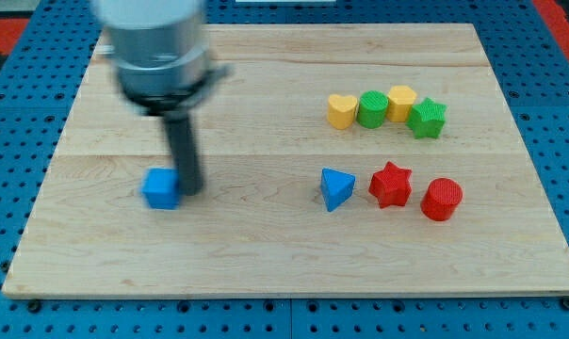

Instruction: Push the blue triangle to the right of the blue cube

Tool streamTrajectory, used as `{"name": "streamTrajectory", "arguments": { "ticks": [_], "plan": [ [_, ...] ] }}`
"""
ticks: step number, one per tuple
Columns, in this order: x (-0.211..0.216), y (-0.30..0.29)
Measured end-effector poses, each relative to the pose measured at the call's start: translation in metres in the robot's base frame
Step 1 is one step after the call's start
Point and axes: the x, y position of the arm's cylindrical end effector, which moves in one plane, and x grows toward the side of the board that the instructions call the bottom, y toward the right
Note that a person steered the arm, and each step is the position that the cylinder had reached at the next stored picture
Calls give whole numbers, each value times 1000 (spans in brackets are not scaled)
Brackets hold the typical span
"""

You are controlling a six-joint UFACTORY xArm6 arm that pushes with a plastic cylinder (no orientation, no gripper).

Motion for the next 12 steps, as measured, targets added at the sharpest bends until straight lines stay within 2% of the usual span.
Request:
{"name": "streamTrajectory", "arguments": {
  "ticks": [1,3,5,6,7,8,9,10,11,12],
  "plan": [
    [14,-69],
    [-99,-63],
    [-117,-57],
    [-151,-6],
    [-154,56],
    [-127,154],
    [-74,210],
    [-52,255],
    [-10,263],
    [14,252]
  ]
}}
